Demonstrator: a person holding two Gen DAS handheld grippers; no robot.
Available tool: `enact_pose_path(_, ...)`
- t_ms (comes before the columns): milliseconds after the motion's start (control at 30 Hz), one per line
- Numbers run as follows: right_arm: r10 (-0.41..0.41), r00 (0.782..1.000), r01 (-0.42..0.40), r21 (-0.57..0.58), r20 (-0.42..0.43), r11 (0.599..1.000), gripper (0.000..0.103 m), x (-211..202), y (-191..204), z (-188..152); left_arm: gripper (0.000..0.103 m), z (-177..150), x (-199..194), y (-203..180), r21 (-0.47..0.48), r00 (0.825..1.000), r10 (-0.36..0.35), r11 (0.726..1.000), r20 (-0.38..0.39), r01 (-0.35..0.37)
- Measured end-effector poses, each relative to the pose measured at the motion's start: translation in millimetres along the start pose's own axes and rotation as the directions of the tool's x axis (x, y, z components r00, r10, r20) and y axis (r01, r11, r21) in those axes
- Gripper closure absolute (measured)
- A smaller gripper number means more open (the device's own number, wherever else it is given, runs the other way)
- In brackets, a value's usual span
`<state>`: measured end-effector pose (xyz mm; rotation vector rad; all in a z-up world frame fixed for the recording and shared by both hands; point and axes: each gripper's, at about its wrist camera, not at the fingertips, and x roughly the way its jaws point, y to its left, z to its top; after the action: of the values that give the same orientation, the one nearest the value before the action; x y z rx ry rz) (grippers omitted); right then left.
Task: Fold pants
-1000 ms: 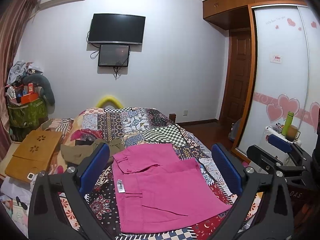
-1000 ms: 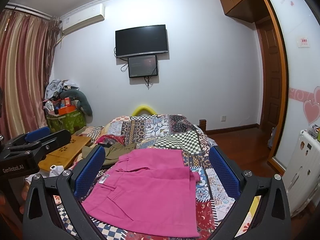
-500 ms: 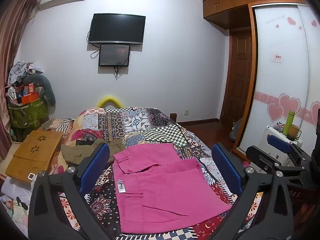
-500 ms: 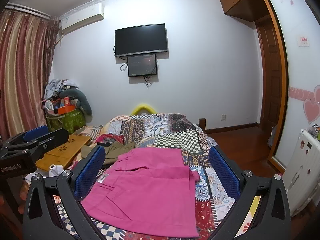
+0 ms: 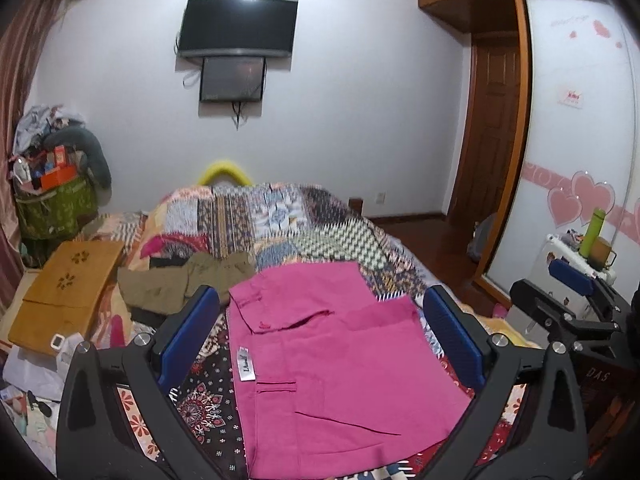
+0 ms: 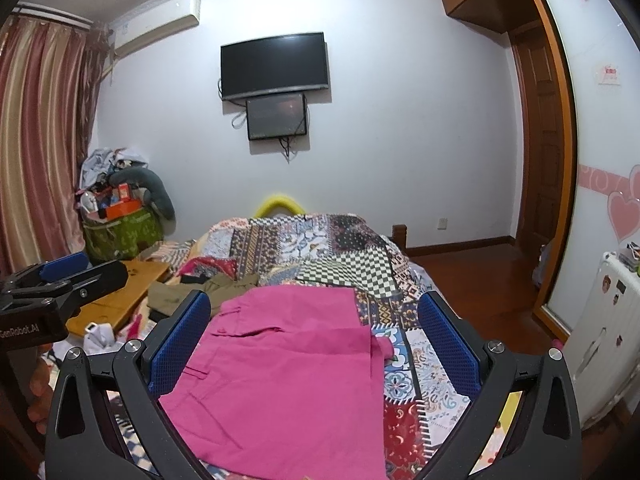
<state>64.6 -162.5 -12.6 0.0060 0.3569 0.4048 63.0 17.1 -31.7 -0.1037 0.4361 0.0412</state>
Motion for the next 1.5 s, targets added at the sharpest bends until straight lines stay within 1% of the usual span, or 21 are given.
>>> enact_pose_path(167, -0.025, 0.998, 0.025, -0.001, -0.065, 1.000, 0.000, 26, -11, -9, 0.000, -5, 45, 12, 0.006, 0.996, 0.036, 0.999, -0.083, -0.035)
enact_pose_path(267, -0.038, 0.991, 0.039, 0.003, -0.125, 0.999, 0.000, 45, -21, -17, 0.000, -10, 72, 24, 0.011, 0.989, 0.080, 0.997, -0.127, -0.079)
enact_pose_path(367, -0.049, 0.983, 0.050, -0.002, -0.177, 0.999, 0.000, 62, -32, -24, 0.000, -13, 101, 36, 0.031, 0.977, 0.121, 0.993, -0.176, -0.118)
enact_pose_path(500, -0.085, 0.966, 0.080, -0.030, -0.244, 0.996, 0.000, 89, -46, -37, 0.000, -21, 135, 54, 0.034, 0.959, 0.145, 0.989, -0.243, -0.141)
enact_pose_path(633, -0.080, 0.947, 0.075, -0.030, -0.310, 0.997, 0.002, 114, -58, -46, 0.007, -30, 165, 69, 0.029, 0.937, 0.147, 0.989, -0.318, -0.145)
enact_pose_path(667, -0.073, 0.942, 0.067, -0.027, -0.327, 0.997, 0.005, 120, -60, -47, 0.008, -33, 172, 73, 0.025, 0.930, 0.139, 0.990, -0.340, -0.139)
enact_pose_path(767, -0.050, 0.927, 0.044, -0.024, -0.372, 0.999, 0.013, 135, -64, -54, 0.017, -41, 189, 81, 0.004, 0.906, 0.108, 0.993, -0.410, -0.117)
enact_pose_path(800, -0.038, 0.919, 0.033, -0.019, -0.392, 0.999, 0.014, 141, -65, -58, 0.020, -44, 196, 83, -0.003, 0.895, 0.092, 0.995, -0.437, -0.104)
enact_pose_path(867, -0.013, 0.906, 0.012, -0.003, -0.424, 1.000, 0.020, 152, -67, -64, 0.026, -50, 204, 84, -0.010, 0.879, 0.072, 0.996, -0.471, -0.087)
enact_pose_path(933, 0.011, 0.890, -0.009, 0.008, -0.456, 1.000, 0.025, 163, -67, -70, 0.038, -55, 212, 86, -0.011, 0.863, 0.056, 0.997, -0.502, -0.071)
enact_pose_path(967, 0.021, 0.884, -0.017, 0.013, -0.467, 1.000, 0.030, 169, -68, -72, 0.041, -58, 216, 85, -0.009, 0.853, 0.049, 0.998, -0.520, -0.063)
enact_pose_path(1000, 0.029, 0.872, -0.023, 0.017, -0.488, 1.000, 0.032, 175, -69, -76, 0.045, -61, 219, 85, -0.007, 0.845, 0.043, 0.998, -0.533, -0.056)
enact_pose_path(1033, 0.034, 0.865, -0.027, 0.022, -0.501, 0.999, 0.036, 180, -70, -79, 0.047, -63, 222, 84, -0.007, 0.837, 0.036, 0.999, -0.546, -0.047)
enact_pose_path(1067, 0.044, 0.861, -0.035, 0.028, -0.506, 0.999, 0.038, 184, -71, -80, 0.048, -67, 226, 83, -0.005, 0.824, 0.025, 0.999, -0.566, -0.034)
enact_pose_path(1200, 0.075, 0.836, -0.051, 0.059, -0.544, 0.997, 0.041, 197, -75, -89, 0.048, -75, 236, 83, -0.024, 0.795, -0.006, 1.000, -0.607, -0.011)
enact_pose_path(1233, 0.077, 0.832, -0.052, 0.061, -0.549, 0.997, 0.042, 201, -75, -89, 0.048, -76, 238, 85, -0.040, 0.789, -0.019, 0.999, -0.614, -0.007)
enact_pose_path(1300, 0.088, 0.821, -0.061, 0.066, -0.564, 0.996, 0.043, 207, -76, -92, 0.048, -76, 242, 88, -0.063, 0.785, -0.037, 0.998, -0.619, -0.003)
enact_pose_path(1367, 0.111, 0.811, -0.079, 0.080, -0.575, 0.994, 0.050, 212, -77, -94, 0.050, -75, 244, 88, -0.072, 0.782, -0.049, 0.997, -0.621, 0.005)
enact_pose_path(1400, 0.126, 0.803, -0.090, 0.090, -0.582, 0.992, 0.052, 215, -77, -96, 0.054, -75, 244, 87, -0.075, 0.782, -0.056, 0.997, -0.620, 0.012)
enact_pose_path(1433, 0.140, 0.797, -0.100, 0.100, -0.588, 0.990, 0.057, 216, -77, -97, 0.057, -74, 244, 86, -0.069, 0.783, -0.052, 0.998, -0.620, 0.012)
enact_pose_path(1500, 0.176, 0.786, -0.125, 0.127, -0.593, 0.984, 0.063, 218, -77, -100, 0.063, -73, 243, 83, -0.041, 0.788, -0.040, 0.999, -0.615, 0.018)
